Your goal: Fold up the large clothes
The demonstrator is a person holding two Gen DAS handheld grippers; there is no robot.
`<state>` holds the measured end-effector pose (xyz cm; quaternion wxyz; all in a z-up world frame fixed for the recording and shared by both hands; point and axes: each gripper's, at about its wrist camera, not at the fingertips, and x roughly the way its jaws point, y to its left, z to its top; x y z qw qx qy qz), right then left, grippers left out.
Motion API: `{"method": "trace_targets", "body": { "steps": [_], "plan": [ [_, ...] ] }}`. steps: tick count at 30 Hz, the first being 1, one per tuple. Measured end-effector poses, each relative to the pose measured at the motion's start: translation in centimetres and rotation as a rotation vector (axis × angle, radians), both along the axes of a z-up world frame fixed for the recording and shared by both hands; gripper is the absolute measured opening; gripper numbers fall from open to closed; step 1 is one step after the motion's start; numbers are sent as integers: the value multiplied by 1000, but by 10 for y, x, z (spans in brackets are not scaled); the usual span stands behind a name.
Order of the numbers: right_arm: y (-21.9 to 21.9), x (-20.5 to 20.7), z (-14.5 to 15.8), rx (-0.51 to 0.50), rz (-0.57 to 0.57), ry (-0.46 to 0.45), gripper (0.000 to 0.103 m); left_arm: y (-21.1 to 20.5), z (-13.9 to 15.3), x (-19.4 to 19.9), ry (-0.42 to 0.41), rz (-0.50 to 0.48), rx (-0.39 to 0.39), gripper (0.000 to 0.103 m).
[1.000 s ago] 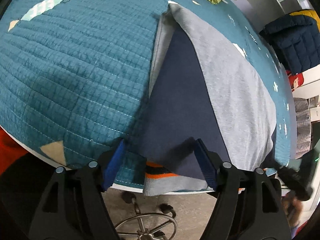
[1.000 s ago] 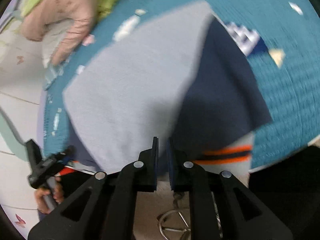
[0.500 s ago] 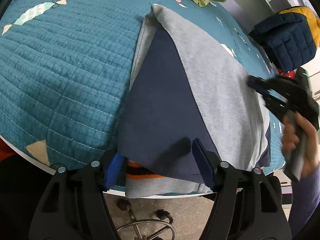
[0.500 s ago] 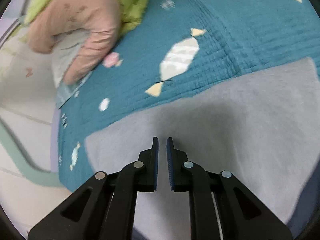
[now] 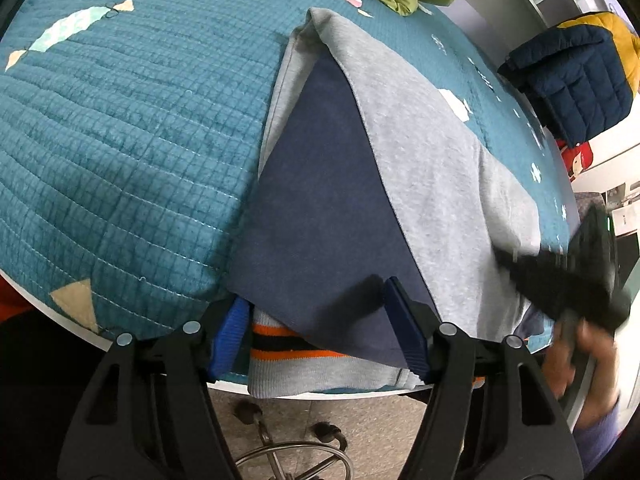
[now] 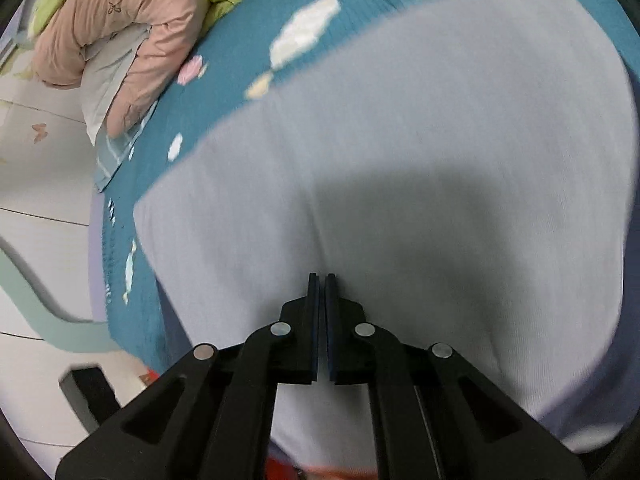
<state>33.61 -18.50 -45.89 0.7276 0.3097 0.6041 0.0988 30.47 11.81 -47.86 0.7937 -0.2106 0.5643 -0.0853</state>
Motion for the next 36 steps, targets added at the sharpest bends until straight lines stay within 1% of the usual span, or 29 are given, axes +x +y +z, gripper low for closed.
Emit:
{"method": "trace_targets", "body": {
  "steps": [2, 5, 7, 10, 11, 12, 13, 14, 15, 17, 18, 19, 20, 21, 22, 23, 25, 27, 28, 30, 32, 34, 36],
  "plan": [
    [1, -21, 2, -24, 5, -15, 1, 4, 0, -2, -1, 6, -13, 65],
    [2, -46, 0, -23, 1, -11, 1, 10, -1, -5, -2, 10, -21, 63],
    [3, -52, 0, -28, 4, -31, 1, 13, -2, -6, -1, 20, -35, 62],
    [0, -50, -3, -14, 5, -35, 1, 15, -2, -7, 1, 25, -31, 59],
    [0, -49, -4, -8, 10, -39, 1, 15, -1, -6, 1, 25, -26, 52],
    [0, -50, -4, -2, 14, -48, 1, 17, -2, -6, 0, 27, -15, 48],
    [0, -50, -4, 2, 14, -56, 1, 20, -3, -6, 3, 33, -18, 42],
    [-1, -52, -3, 7, 19, -67, 1, 25, -4, -6, 10, 45, -41, 40],
    [-2, -54, -1, 12, 28, -79, 5, 28, -4, -6, 15, 55, -56, 37],
    [-1, -58, 4, -4, 43, -91, 6, 30, -2, -6, 14, 61, -59, 32],
    [2, -59, 7, -15, 58, -100, 11, 30, -1, -7, 9, 60, -56, 28],
    [8, -60, 11, -31, 86, -117, 20, 29, 2, -8, -5, 54, -50, 26],
    [14, -61, 17, -46, 112, -137, 26, 29, 9, -11, -32, 49, -48, 22],
    [21, -63, 24, -61, 139, -164, 34, 25, 18, -14, -71, 36, -60, 19],
    [27, -65, 28, -73, 164, -190, 37, 22, 27, -16, -102, 24, -74, 18],
    [36, -67, 36, -95, 195, -229, 38, 17, 37, -16, -119, 7, -81, 18],
    [51, -72, 48, -113, 245, -297, 39, 11, 48, -14, -127, -15, -80, 17],
    [66, -79, 61, -129, 300, -371, 41, 8, 56, -11, -128, -25, -105, 17],
    [75, -83, 69, -146, 333, -421, 44, 7, 59, -9, -128, -26, -112, 17],
    [87, -91, 80, -144, 388, -487, 51, 3, 64, -7, -129, -33, -128, 17],
    [98, -95, 83, -122, 423, -514, 54, 1, 67, -6, -120, -32, -152, 17],
    [111, -94, 81, -108, 468, -520, 58, -3, 70, -4, -116, -30, -157, 17],
    [124, -89, 75, -136, 501, -518, 58, -6, 72, -2, -111, -33, -158, 17]
  ]
}}
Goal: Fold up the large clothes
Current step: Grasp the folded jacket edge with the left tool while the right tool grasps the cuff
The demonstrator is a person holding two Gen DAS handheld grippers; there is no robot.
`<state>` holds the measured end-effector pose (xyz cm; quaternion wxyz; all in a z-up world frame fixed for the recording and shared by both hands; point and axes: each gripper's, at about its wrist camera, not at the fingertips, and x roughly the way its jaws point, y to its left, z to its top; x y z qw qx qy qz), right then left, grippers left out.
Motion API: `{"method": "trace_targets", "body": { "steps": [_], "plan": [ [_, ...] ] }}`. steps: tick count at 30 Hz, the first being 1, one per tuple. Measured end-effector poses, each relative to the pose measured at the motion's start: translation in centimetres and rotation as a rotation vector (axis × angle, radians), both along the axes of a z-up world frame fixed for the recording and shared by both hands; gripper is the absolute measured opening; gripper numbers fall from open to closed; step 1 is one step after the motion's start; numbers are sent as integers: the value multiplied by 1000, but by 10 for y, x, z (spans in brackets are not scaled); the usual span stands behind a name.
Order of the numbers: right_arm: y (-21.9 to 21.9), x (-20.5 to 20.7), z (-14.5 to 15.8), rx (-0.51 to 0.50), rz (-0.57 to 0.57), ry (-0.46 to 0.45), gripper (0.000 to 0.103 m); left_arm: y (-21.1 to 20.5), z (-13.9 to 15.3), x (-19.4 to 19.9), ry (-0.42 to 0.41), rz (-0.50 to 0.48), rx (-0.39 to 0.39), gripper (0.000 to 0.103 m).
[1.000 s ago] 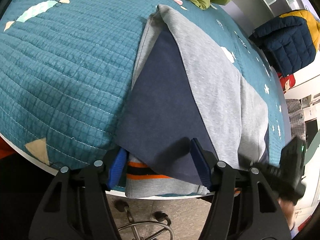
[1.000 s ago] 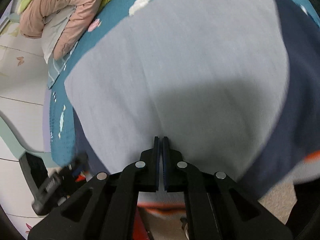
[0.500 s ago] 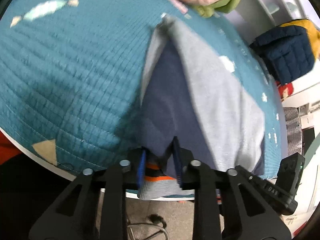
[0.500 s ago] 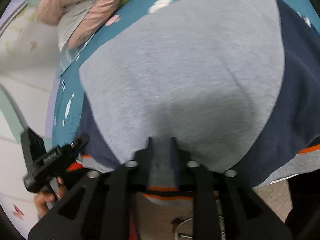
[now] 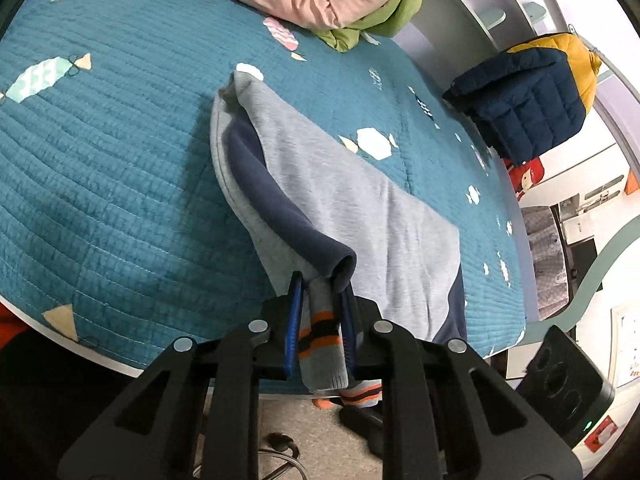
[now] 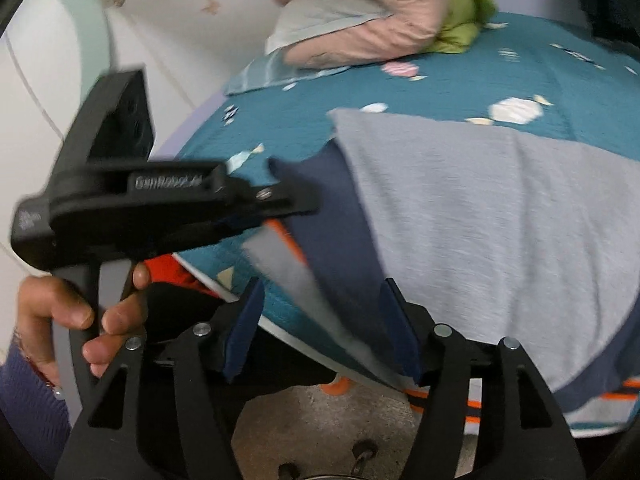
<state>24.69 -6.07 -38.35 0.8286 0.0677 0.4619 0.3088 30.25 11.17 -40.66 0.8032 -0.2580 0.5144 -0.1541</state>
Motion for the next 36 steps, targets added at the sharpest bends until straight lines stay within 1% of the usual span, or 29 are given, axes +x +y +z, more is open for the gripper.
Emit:
{"method": "trace_targets", "body": {
  "steps": [3, 8, 9, 10, 11, 12, 14, 15, 16, 17, 18, 19, 21, 23, 25, 26, 27, 29, 30, 32, 35, 36],
  "plan": [
    [19, 12, -9, -59, -3, -20, 58, -3, 1, 4, 7, 0, -15, 17],
    [38, 25, -14, -105, -15, -62, 58, -8, 7, 5, 5, -15, -16, 17],
    [38, 27, -14, -106, -22, -61, 53, -10, 8, 6, 2, -19, -13, 17],
    [36, 30, -14, -93, -27, -59, 27, -12, 9, 6, 0, -24, -8, 17],
    [31, 33, -14, -106, -63, -56, 16, -15, 11, 8, -3, -29, 0, 17],
    [21, 37, -13, -82, -97, -39, 9, -17, 14, 7, -11, -44, 0, 17],
    [-3, 40, -13, 11, -162, 3, 8, -24, 25, 7, -52, -98, -36, 18],
    [-17, 40, -11, 56, -201, 19, 8, -27, 39, 5, -101, -122, -54, 23],
    [-29, 39, -10, 99, -226, 34, 8, -30, 49, 4, -142, -124, -60, 28],
    [-46, 38, -8, 163, -262, 52, 8, -33, 61, 3, -181, -121, -60, 36],
    [-63, 37, -4, 210, -295, 61, 8, -35, 67, 1, -202, -120, -57, 39],
    [-74, 35, 1, 239, -318, 62, 8, -39, 73, 1, -226, -116, -48, 39],
    [-109, 29, 11, 316, -387, 51, 8, -49, 77, 3, -238, -99, 10, 50],
    [-139, 22, 14, 377, -457, 58, 8, -67, 68, 10, -207, -102, 84, 50],
    [-174, 13, 14, 430, -544, 69, 8, -84, 52, 16, -159, -121, 105, 51],
    [-189, 7, 13, 444, -588, 69, 8, -94, 42, 18, -138, -129, 109, 55],
    [-207, -2, 9, 453, -643, 67, 8, -103, 34, 19, -119, -142, 114, 57],
    [-229, -13, 3, 448, -724, 73, 8, -124, 13, 20, -76, -172, 119, 57],
    [-244, -19, -6, 433, -768, 100, 8, -131, 5, 18, -63, -188, 119, 60],
    [-262, -24, -25, 404, -819, 170, 8, -152, -13, 17, -28, -206, 138, 66],
    [-279, -32, -54, 373, -882, 247, 8, -171, -41, 15, 52, -231, 128, 66],
    [-283, -34, -62, 379, -893, 264, 8, -176, -47, 15, 68, -235, 141, 66]
  ]
}}
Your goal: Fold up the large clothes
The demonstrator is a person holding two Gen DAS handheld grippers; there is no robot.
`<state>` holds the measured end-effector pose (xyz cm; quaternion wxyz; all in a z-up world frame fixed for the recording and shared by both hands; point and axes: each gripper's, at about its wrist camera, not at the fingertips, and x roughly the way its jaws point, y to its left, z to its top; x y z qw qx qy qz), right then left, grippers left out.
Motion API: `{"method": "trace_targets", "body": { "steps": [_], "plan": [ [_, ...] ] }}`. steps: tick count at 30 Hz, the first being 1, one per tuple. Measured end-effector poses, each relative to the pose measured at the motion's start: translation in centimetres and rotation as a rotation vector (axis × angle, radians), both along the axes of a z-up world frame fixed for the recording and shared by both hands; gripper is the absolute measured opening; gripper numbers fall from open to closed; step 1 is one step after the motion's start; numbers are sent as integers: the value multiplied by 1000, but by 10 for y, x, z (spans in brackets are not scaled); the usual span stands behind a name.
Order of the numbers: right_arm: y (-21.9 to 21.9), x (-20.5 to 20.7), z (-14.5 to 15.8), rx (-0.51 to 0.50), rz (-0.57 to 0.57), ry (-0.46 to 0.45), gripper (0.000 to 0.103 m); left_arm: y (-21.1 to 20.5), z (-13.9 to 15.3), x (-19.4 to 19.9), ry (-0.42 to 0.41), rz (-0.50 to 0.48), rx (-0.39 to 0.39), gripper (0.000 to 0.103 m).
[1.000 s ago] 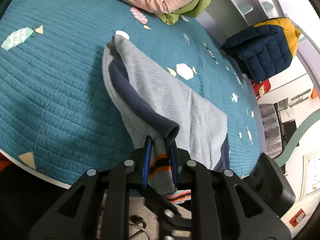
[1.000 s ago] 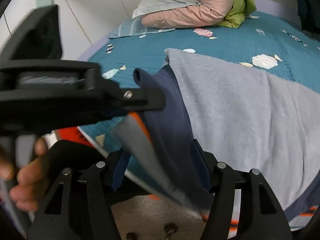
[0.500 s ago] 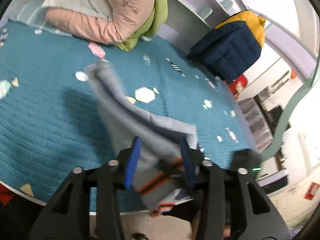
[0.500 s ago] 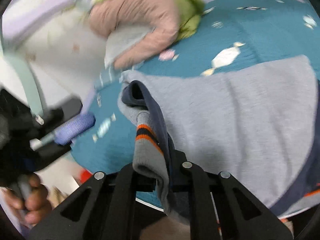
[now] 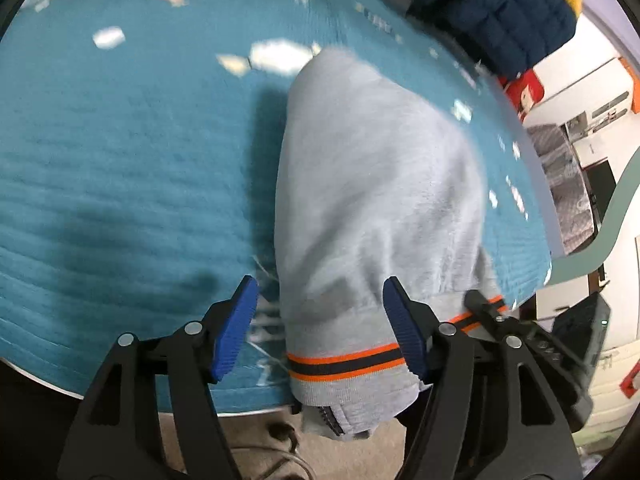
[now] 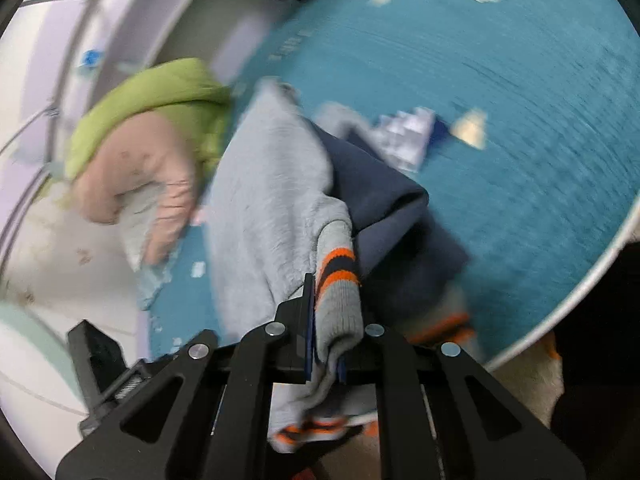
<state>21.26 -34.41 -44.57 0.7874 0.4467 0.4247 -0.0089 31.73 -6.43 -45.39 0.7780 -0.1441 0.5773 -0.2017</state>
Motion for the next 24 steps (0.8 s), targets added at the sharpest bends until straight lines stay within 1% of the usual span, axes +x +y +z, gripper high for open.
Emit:
{"method": "trace_targets", "body": {
  "steps": [2, 5, 6, 8, 11, 14, 16, 18, 19, 22, 23, 24],
  "plan": [
    [-5, -3, -8, 42, -15, 13, 8, -8, -11, -1, 11, -9, 39, 67],
    [-5, 1, -6, 20, 5, 16, 9, -8, -21, -3, 30, 9, 44, 71],
    [-5, 2, -6, 27, 7, 21, 9, -9, -23, -4, 35, 12, 46, 72],
    [-9, 4, -5, 50, -13, 39, 14, -10, -29, -3, 43, 11, 55, 72],
    [-16, 4, 5, 21, -17, 50, 15, -15, -27, -5, 26, 1, 75, 72],
    [-24, -2, 28, -23, -28, 57, 15, -21, -27, -7, 15, -20, 92, 72],
    [-28, -3, 42, -68, -37, 51, 15, -22, -26, -7, 15, -22, 91, 72],
    [-29, -1, 50, -84, -29, 25, 16, -23, -25, -6, 21, -22, 87, 72],
    [-27, 3, 50, -78, -3, 12, 21, -24, -25, -6, 20, -21, 90, 72],
    [-17, 28, 31, 39, 91, -32, 23, -28, -24, -6, 12, -26, 99, 72],
    [-17, 36, 20, 71, 106, -21, 23, -29, -24, -6, 11, -27, 100, 72],
    [-17, 44, 3, 57, 89, 37, 20, -33, -24, -6, 13, -25, 100, 72]
  ]
}}
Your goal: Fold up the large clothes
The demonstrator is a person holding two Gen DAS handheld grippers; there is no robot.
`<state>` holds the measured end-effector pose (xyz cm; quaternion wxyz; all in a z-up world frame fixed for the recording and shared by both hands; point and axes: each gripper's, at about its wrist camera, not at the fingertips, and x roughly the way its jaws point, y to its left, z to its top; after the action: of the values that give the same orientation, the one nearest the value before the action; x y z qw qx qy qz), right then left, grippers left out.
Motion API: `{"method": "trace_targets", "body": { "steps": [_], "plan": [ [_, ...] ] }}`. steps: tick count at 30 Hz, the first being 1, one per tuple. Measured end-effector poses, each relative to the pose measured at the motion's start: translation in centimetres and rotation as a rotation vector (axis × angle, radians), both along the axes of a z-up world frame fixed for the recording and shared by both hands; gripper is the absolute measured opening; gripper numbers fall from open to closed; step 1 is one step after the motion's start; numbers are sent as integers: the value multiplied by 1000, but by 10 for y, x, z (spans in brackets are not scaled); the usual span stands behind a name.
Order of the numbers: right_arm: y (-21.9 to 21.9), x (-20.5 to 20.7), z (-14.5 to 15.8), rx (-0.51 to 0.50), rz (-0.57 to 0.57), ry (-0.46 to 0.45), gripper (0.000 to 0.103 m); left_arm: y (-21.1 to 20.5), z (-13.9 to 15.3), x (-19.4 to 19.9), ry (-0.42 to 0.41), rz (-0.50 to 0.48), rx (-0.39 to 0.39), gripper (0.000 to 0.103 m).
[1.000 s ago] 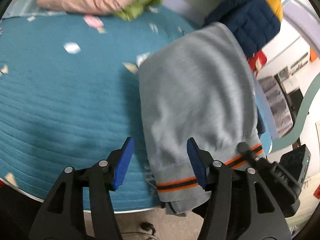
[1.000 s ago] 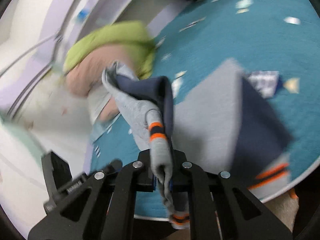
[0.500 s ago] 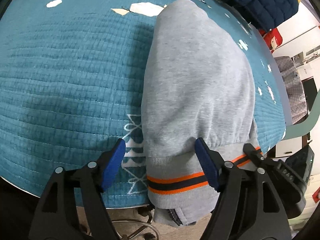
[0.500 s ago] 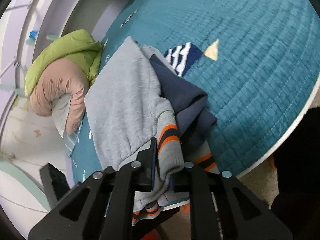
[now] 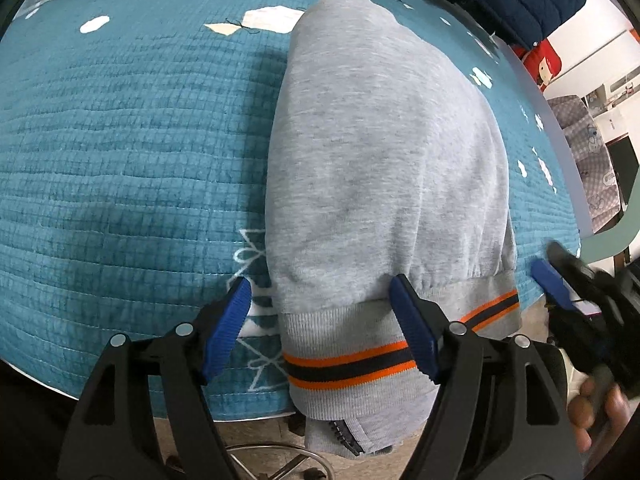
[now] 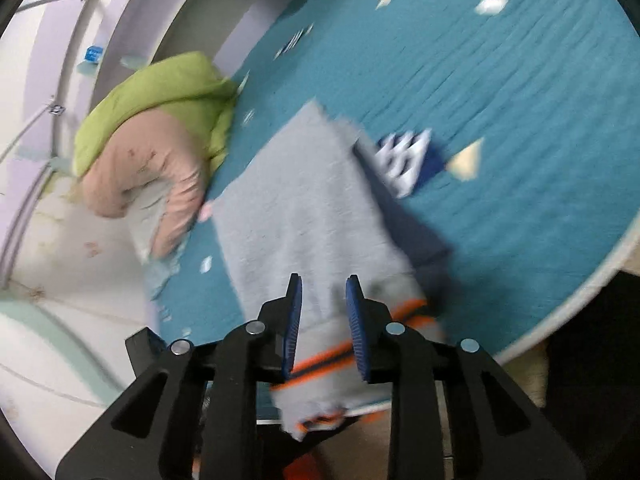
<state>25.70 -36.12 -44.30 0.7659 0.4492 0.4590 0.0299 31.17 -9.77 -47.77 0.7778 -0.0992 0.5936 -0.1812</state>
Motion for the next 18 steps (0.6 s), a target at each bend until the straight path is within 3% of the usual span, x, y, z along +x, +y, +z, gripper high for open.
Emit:
{"method": "trace_targets", "body": {
  "steps": [3, 6, 8, 9, 10, 12, 14, 18],
  "plan": [
    [-11, 4, -35, 17, -44, 90, 0, -1, -1, -1, 14, -18, 0, 72],
    [-11, 5, -25, -8, -8, 98, 0, -1, -2, -2, 19, -22, -8, 72],
    [-15, -3, -16, 19, -4, 100, 5, 0, -6, -1, 40, -12, -30, 72],
    [-17, -9, -10, 6, -13, 98, 13, 2, -7, 0, 50, -6, -40, 72],
    [-21, -17, -6, -20, -23, 101, 32, 3, -8, 0, 54, -4, -44, 72],
    [-30, -33, -5, -46, -62, 116, 53, 4, -7, -1, 48, -10, -38, 72],
    [-36, -38, -19, -35, -62, 165, 53, 5, -7, -1, 46, -11, -34, 72],
    [-31, -32, -41, 97, -36, 193, 53, 7, -7, -1, 51, -10, -35, 72]
  ]
}}
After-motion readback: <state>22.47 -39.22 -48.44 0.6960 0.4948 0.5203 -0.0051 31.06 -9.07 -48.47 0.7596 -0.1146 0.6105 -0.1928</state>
